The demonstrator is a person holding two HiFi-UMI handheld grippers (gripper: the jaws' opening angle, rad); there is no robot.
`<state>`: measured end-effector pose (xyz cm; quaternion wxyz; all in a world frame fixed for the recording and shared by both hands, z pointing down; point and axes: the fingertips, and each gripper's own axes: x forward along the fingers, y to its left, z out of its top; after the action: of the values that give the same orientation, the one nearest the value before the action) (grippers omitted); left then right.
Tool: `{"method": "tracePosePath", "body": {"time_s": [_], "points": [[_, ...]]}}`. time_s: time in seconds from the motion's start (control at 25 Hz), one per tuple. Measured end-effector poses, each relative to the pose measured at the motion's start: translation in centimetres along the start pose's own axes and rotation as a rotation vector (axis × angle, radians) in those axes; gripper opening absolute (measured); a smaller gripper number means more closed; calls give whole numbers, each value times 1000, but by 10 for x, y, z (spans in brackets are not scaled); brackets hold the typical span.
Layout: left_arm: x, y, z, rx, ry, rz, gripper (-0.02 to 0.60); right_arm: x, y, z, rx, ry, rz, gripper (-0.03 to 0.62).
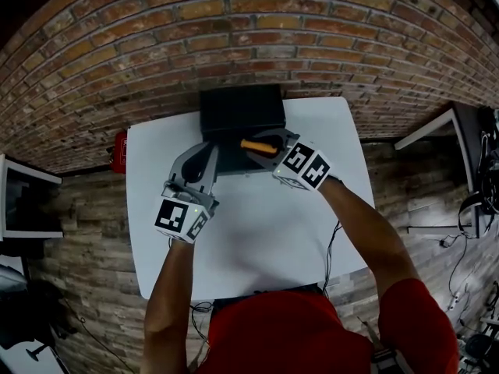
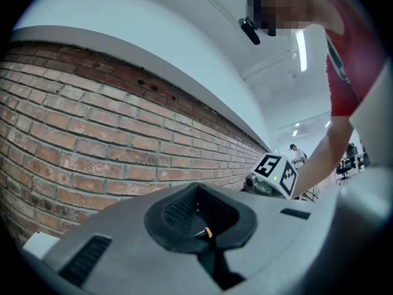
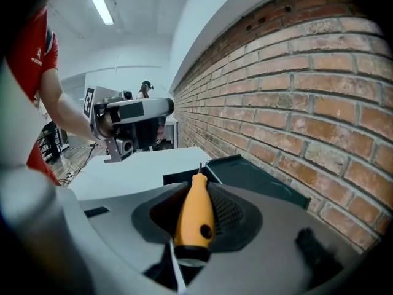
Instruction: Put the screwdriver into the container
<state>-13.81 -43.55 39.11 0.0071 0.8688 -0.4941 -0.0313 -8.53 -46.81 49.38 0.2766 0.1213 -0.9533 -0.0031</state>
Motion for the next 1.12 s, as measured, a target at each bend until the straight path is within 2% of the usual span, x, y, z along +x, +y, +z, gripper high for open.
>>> {"method": "tracePosePath", "body": {"time_s": [0.76,1.12], "points": [[27,29,-35,-51,44,37,14,59,-15,-48,-30,256,60,115],[28,36,-46,-71,57,40,14,72,-11,-69,3,386,103,115]]}}
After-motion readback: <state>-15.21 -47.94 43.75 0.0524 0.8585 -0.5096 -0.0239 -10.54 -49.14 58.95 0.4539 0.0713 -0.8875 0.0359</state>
